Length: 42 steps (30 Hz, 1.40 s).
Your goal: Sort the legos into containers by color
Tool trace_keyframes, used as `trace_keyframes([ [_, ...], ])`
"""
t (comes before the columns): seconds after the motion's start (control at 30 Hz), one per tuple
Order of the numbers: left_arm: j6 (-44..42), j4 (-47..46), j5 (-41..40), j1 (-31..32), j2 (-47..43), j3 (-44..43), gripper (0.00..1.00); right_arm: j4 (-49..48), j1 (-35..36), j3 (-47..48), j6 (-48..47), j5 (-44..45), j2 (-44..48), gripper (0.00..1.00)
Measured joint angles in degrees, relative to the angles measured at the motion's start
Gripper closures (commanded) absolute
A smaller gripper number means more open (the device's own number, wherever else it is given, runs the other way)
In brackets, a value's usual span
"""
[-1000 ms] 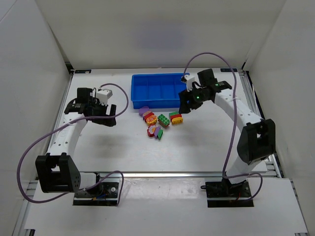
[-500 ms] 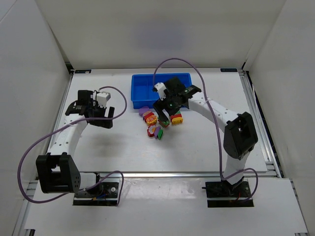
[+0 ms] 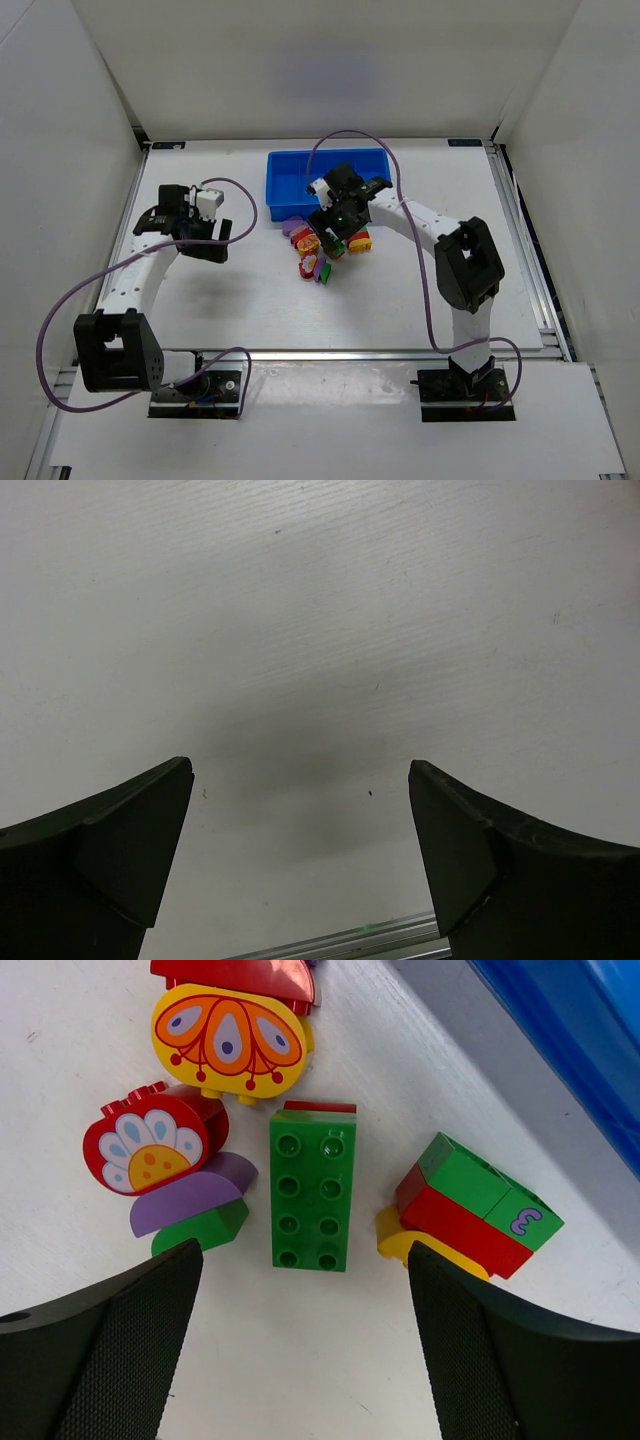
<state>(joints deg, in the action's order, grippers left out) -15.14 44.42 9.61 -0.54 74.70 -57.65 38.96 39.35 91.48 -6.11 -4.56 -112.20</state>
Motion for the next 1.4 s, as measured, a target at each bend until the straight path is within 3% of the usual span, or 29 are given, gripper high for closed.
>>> trace_keyframes([
  [0.4, 0.0, -1.16, -0.39, 0.0, 0.98, 0.0, 0.01, -0.39, 0.04, 0.81, -0.02, -0.07, -3.45, 0.21],
  [0.53, 0.15, -1.38, -0.39, 0.0, 1.07, 0.0, 0.01, -0.5, 0.04, 0.81, -0.15, -0.07, -4.02, 0.28],
  [0.67, 0.24, -1.79, -0.37, 0.0, 1.51, 0.07, 0.0, -0.92, 0.04, 0.81, -0.35, -0.17, -4.15, 0.45],
  [0.77, 0.33, -2.4, -0.24, 0.0, 1.62, 0.59, 0.01, -1.49, 0.04, 0.81, -0.52, -0.72, -4.15, 0.63],
  [0.8, 0.37, -2.49, -0.09, 0.0, 1.6, 0.9, 0.01, -1.55, 0.04, 0.81, -0.63, -0.94, -4.15, 0.74],
  [0.9, 0.42, -2.89, 0.52, -0.04, 1.44, 2.27, 0.01, -1.68, 0.02, 0.83, -0.39, -2.51, -4.15, 0.86],
  [1.13, 0.22, -2.86, 9.51, -0.52, -2.32, 4.57, 0.0, -1.81, -4.02, 0.74, -0.57, -11.54, -3.37, 0.87],
  [1.4, 4.11, -2.95, 31.52, -3.1, -5.33, 1.22, 0.01, -0.72, -20.31, 5.01, 1.66, -37.09, 0.98, 0.86],
])
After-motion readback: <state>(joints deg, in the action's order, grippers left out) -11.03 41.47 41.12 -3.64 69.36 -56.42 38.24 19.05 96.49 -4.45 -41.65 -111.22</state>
